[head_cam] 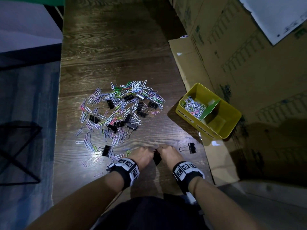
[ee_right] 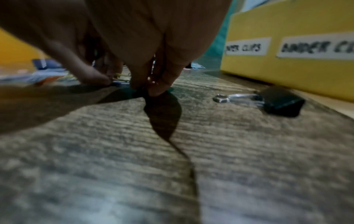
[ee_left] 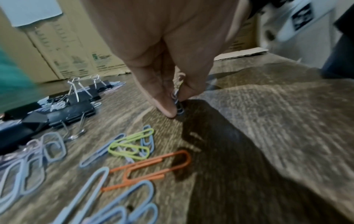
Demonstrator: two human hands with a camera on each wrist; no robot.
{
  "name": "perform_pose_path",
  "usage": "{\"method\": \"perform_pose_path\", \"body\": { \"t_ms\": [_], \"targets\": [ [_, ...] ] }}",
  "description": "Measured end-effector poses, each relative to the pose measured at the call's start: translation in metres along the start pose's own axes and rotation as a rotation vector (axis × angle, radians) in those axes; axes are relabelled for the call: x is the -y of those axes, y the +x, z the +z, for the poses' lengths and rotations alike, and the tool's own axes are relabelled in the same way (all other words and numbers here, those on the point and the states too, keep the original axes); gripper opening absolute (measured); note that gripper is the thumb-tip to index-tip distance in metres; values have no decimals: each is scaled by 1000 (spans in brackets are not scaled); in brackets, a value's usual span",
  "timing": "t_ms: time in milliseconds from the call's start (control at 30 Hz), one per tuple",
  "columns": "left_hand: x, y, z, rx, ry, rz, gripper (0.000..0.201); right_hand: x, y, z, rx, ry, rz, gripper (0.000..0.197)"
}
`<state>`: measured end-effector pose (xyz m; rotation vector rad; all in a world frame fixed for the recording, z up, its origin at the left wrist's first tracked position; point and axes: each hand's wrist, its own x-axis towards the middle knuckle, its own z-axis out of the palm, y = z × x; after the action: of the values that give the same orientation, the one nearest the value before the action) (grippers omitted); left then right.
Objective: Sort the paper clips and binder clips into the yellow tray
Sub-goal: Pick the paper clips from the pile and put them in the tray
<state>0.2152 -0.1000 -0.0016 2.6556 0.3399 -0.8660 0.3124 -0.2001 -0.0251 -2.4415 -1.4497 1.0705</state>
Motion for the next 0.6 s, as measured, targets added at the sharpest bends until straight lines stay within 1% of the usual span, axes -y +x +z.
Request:
{"method": "perform_pose_path", "body": {
  "t_ms": [133,200,233,300,367,400,433,467,500,600],
  "targets": [
    [11,8,2,28,-28,-77,32,-10,1,0,-52,204,73,15],
    [21,14,6,38,-55,-141,32,-13,1,-3,-41,374,122,15],
    [26,15,7,11,-110,-165,33,-15,2,-5,-43,484,145,16],
    [35,16,2,-52,-276,-218,31,-18,2,-14,-114,691,180,14],
    [44,16,-7,-77,-588,-273,8,-21,2,-28,-223,833,179,12],
    [48,17,-14,-71,-749,-299,9,-21,1,-37,-261,887,169,11],
    [53,20,-22,-84,-878,-317,14,-21,-1,-49,-287,932,155,11],
    [56,24,-34,-104,-979,-310,15,-22,-4,-61,-313,964,134,11],
    [57,29,-46,-133,-1058,-266,13,-25,-6,-74,-339,990,121,11],
    [40,44,-100,-236,-1144,-99,8,-33,-13,-112,-447,1062,88,6]
  ]
}}
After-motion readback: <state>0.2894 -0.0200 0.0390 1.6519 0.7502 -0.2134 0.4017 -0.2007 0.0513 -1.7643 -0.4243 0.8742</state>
